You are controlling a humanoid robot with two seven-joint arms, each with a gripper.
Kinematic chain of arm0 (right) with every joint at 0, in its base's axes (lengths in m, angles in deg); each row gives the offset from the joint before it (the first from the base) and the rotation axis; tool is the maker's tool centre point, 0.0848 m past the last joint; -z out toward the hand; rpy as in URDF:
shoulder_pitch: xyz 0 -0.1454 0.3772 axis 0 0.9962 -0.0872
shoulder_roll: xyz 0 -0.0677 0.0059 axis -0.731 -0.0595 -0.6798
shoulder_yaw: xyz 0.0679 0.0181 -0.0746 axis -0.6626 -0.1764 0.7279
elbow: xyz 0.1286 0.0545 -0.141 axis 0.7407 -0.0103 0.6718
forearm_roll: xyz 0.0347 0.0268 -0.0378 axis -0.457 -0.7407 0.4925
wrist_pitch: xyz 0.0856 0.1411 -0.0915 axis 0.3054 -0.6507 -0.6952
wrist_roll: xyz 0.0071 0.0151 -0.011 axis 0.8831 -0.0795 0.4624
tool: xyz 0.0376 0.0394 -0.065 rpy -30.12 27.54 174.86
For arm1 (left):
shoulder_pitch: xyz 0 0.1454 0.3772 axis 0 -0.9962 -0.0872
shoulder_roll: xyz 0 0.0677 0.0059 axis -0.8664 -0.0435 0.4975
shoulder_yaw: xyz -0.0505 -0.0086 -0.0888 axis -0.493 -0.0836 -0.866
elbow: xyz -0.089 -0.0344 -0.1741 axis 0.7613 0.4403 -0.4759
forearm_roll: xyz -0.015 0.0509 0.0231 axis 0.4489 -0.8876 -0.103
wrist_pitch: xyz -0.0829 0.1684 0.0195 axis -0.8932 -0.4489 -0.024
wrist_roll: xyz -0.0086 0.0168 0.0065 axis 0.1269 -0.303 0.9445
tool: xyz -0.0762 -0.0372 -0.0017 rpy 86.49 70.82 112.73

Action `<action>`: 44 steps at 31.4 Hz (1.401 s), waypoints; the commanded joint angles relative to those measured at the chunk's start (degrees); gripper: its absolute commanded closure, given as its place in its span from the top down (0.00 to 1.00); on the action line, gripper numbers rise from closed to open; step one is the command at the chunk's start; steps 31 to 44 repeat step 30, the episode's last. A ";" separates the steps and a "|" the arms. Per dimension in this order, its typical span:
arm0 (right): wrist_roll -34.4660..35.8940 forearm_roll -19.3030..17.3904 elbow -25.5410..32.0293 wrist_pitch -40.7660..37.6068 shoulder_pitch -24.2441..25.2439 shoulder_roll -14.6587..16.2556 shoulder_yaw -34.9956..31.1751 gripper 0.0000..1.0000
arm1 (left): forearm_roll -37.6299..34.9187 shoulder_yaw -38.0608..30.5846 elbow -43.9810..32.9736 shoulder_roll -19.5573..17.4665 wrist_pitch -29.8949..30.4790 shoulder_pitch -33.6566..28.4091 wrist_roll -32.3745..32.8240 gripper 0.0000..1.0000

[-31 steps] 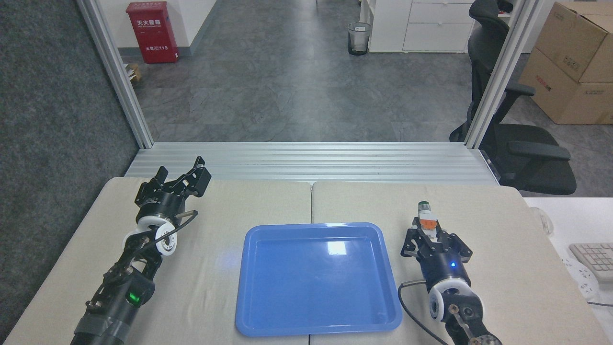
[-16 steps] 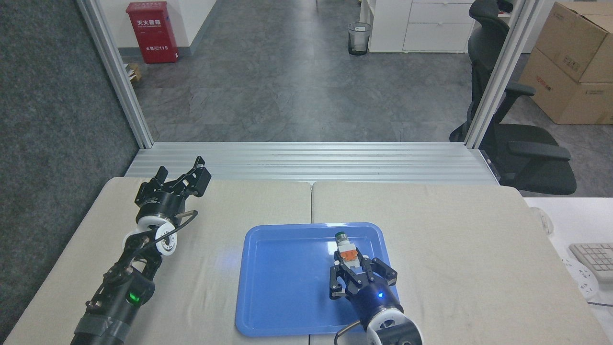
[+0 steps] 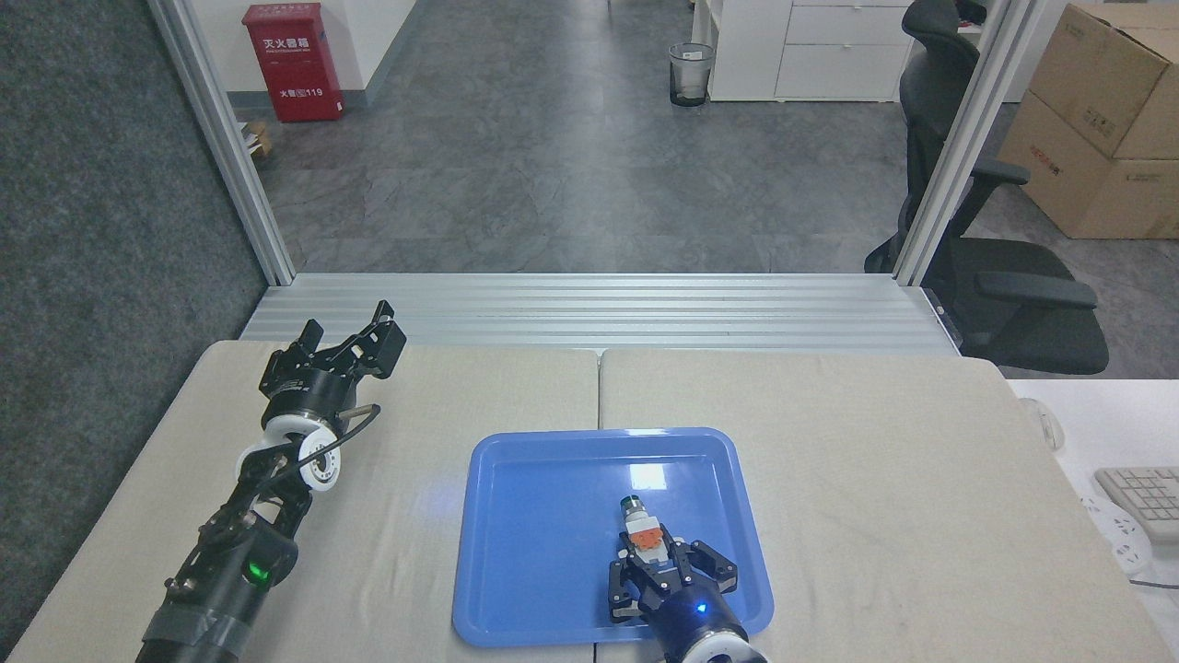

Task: Pick up switch part and place in tray
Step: 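Lower the switch part into the blue tray and open the right gripper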

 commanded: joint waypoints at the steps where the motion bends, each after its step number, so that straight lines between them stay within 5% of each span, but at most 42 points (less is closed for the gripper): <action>1: 1.11 -1.13 -3.91 -0.86 -2.45 -1.57 -5.22 0.99 | 0.00 0.01 0.00 0.00 0.04 0.00 -0.02 1.00; 6: 7.88 -3.50 -3.82 -5.16 -8.69 -3.06 -12.78 0.99 | 0.00 0.01 0.00 0.00 0.04 0.00 -0.02 1.00; 12: 9.56 -3.59 -3.56 -11.91 -15.46 -0.70 -25.86 0.99 | 0.00 0.01 0.00 0.00 0.04 0.00 -0.02 1.00; 17: 10.96 -3.07 -4.61 -23.78 -16.08 8.25 -33.01 0.99 | 0.00 0.01 0.00 0.00 0.04 0.00 -0.02 1.00; 20: 11.05 -3.06 -6.36 -23.19 -15.64 14.68 -32.92 0.99 | 0.00 0.01 0.00 0.00 0.04 0.00 -0.02 1.00; 23: 11.05 -3.06 -9.96 -20.29 -15.73 16.71 -33.01 0.99 | 0.00 0.01 0.00 0.00 0.04 0.00 -0.02 1.00; 44: 11.40 -4.38 -10.77 -19.23 -14.68 15.75 -33.62 0.99 | 0.00 0.01 0.00 0.00 0.04 0.00 -0.02 1.00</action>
